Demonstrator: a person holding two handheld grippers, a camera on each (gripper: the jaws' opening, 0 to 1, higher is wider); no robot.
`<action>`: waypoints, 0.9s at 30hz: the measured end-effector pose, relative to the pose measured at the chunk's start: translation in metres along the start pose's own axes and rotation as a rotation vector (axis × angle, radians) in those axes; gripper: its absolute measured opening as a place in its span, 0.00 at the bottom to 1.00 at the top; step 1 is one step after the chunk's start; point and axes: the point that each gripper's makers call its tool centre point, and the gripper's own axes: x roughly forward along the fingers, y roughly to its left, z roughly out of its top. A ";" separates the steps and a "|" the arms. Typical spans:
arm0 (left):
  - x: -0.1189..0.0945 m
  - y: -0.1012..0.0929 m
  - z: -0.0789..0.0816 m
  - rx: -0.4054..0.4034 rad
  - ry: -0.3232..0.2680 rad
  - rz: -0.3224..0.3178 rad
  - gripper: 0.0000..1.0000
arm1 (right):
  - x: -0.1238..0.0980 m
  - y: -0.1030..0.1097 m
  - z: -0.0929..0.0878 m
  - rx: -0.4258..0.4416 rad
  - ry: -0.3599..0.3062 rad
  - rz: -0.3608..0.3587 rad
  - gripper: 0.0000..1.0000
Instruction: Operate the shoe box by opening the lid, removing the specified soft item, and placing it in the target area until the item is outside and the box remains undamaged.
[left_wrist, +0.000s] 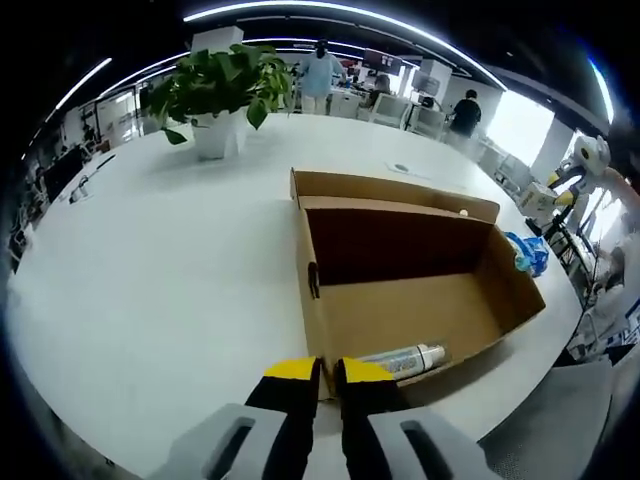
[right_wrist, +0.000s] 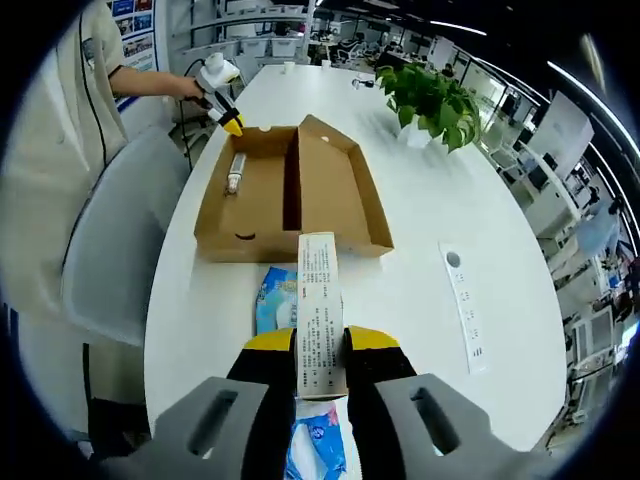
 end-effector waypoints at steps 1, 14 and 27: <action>0.000 0.000 0.000 0.000 0.001 0.000 0.07 | 0.000 -0.003 -0.005 0.002 0.006 -0.003 0.15; 0.001 -0.002 0.000 0.030 0.021 -0.004 0.07 | 0.006 -0.019 -0.054 0.033 0.066 -0.012 0.15; 0.002 -0.001 -0.001 0.051 0.056 0.007 0.07 | 0.017 -0.033 -0.108 0.065 0.157 0.005 0.16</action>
